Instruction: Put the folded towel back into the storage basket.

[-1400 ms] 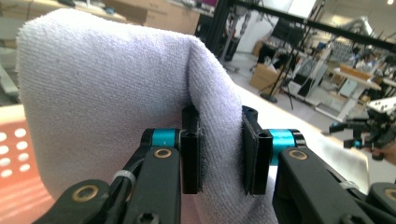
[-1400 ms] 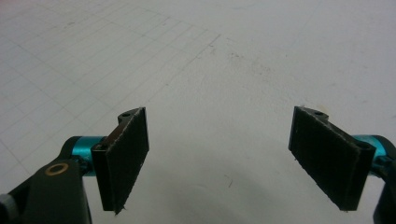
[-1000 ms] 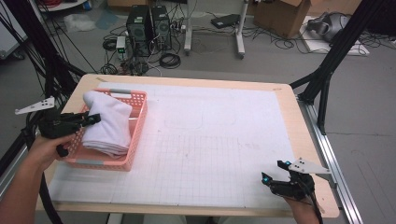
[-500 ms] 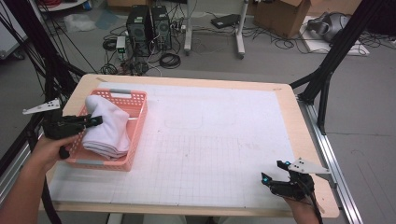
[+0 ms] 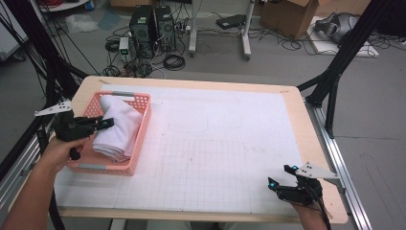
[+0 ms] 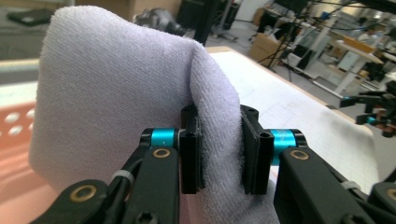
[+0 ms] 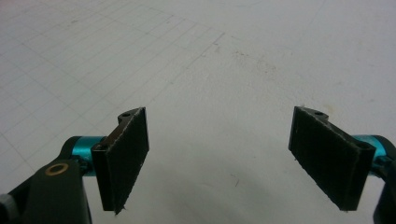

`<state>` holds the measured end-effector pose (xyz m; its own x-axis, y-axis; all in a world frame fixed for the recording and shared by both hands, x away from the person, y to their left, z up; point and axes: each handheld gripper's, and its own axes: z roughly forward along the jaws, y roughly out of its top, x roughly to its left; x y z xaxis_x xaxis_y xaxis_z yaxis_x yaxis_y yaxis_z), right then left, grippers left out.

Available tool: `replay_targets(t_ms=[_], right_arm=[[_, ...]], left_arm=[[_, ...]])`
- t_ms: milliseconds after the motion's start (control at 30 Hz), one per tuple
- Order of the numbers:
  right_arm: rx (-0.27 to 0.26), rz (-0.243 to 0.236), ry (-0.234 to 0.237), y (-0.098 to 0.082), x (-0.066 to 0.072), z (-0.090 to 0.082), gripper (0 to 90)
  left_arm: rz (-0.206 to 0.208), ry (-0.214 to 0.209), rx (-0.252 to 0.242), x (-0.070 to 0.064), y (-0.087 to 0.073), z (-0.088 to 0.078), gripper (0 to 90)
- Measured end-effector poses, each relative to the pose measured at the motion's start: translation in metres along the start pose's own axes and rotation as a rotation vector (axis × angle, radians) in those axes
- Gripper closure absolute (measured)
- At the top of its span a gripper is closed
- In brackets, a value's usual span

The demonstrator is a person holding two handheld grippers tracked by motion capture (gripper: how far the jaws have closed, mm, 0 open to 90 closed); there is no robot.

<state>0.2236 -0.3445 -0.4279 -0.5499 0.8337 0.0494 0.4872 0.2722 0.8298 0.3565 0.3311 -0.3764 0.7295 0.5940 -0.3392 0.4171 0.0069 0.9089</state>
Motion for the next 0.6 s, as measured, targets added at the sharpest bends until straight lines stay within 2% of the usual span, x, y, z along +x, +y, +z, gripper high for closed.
replay_targets(t_ms=[33,100,133,167,200,233,333,400,433,500,600], right_arm=[[0.001,0.004,0.0,0.0,0.0,0.0,19.1],[0.0,0.001,0.0,0.0,0.0,0.0,19.1],[0.0,0.001,0.0,0.0,0.0,0.0,19.1],[0.0,-0.004,0.002,0.0,0.0,0.0,19.1],[0.001,-0.004,0.002,0.0,0.0,0.0,19.1],[0.002,0.0,0.003,0.0,0.001,0.0,19.1],[0.003,-0.001,0.003,0.0,0.001,0.001,19.1],[0.003,-0.001,0.003,0.0,0.001,0.001,19.1],[0.006,0.001,0.004,0.0,0.001,0.001,19.1],[0.006,-0.001,0.005,0.0,0.001,0.001,19.1],[0.005,-0.001,0.005,0.001,0.001,0.001,19.1]], left_arm=[[-0.014,0.018,0.01,0.001,0.0,-0.001,67.6],[-0.06,0.064,0.015,0.003,0.001,-0.003,53.4],[-0.111,0.084,0.008,0.006,0.002,-0.005,53.4],[-0.185,0.138,-0.005,0.01,0.004,-0.012,40.2],[-0.199,0.156,-0.007,0.01,0.005,-0.014,37.2],[-0.199,0.156,-0.007,0.01,0.005,-0.014,36.0],[-0.21,0.207,-0.017,0.012,0.006,-0.024,34.7],[-0.206,0.243,-0.053,0.012,0.008,-0.031,34.5],[-0.209,0.264,-0.093,0.012,0.01,-0.036,34.4],[-0.202,0.271,-0.099,0.011,0.011,-0.038,34.5],[-0.186,0.281,-0.068,0.008,0.012,-0.036,34.5]])
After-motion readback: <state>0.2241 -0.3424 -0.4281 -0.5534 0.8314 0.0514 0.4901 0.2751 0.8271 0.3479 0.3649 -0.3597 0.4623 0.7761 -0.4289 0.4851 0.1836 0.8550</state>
